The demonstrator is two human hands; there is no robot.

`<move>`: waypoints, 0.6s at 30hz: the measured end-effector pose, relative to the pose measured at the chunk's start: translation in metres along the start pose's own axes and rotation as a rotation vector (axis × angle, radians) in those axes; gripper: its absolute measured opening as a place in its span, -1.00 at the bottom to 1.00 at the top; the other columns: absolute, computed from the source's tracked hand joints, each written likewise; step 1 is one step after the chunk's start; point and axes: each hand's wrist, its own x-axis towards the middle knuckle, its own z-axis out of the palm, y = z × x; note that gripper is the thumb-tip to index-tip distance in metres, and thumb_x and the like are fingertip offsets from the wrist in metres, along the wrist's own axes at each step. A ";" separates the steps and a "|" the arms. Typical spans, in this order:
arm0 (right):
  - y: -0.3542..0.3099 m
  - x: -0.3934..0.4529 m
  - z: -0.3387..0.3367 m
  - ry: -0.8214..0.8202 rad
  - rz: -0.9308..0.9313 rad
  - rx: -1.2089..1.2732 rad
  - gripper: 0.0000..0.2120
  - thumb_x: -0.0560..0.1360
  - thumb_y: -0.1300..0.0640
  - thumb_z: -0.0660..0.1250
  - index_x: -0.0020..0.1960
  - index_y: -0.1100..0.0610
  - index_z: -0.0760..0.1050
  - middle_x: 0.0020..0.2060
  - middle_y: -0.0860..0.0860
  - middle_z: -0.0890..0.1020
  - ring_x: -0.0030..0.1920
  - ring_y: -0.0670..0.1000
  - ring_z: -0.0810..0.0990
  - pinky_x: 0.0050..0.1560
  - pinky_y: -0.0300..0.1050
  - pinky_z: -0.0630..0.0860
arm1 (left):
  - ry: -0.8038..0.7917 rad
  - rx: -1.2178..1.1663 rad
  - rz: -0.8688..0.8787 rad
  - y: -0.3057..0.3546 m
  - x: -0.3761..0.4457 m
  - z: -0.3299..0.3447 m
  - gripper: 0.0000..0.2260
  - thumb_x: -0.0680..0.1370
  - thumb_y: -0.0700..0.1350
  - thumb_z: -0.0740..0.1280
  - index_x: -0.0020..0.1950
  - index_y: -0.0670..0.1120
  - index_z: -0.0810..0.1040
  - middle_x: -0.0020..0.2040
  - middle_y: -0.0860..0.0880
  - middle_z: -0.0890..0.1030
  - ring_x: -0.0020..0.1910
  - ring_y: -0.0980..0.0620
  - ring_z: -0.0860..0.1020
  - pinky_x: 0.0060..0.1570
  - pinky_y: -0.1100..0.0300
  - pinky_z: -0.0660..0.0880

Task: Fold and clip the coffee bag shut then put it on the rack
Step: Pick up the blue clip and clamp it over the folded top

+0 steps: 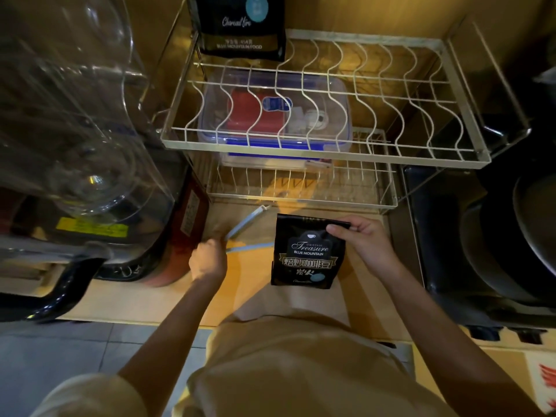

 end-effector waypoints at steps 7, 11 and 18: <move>0.001 -0.007 0.000 0.011 0.008 -0.020 -0.88 0.39 0.31 0.37 -0.19 0.12 0.59 -0.39 -0.13 0.71 -0.30 -0.16 0.66 -0.31 -0.38 0.55 | 0.135 -0.436 0.288 0.008 -0.025 -0.038 -0.89 0.53 -0.18 0.24 -0.04 -0.19 0.52 -0.32 -0.22 0.65 -0.48 -0.05 0.60 -0.43 0.06 0.56; 0.001 -0.010 0.000 0.012 0.009 -0.022 -0.89 0.38 0.31 0.37 -0.17 0.14 0.60 -0.39 -0.12 0.71 -0.30 -0.15 0.66 -0.30 -0.37 0.55 | 0.209 -0.555 0.392 0.010 -0.045 -0.057 -0.97 0.50 -0.19 0.29 -0.09 -0.14 0.50 -0.31 -0.14 0.61 -0.40 0.11 0.58 -0.43 0.38 0.48; 0.000 -0.010 0.003 0.041 0.044 0.045 -0.86 0.37 0.37 0.36 -0.24 0.16 0.58 -0.47 -0.12 0.69 -0.40 -0.17 0.63 -0.38 -0.40 0.52 | 0.350 -0.503 0.599 0.016 -0.066 -0.083 -0.80 0.49 -0.25 0.29 0.10 -0.20 0.53 -0.04 -0.11 0.57 -0.17 0.16 0.55 -0.11 0.39 0.48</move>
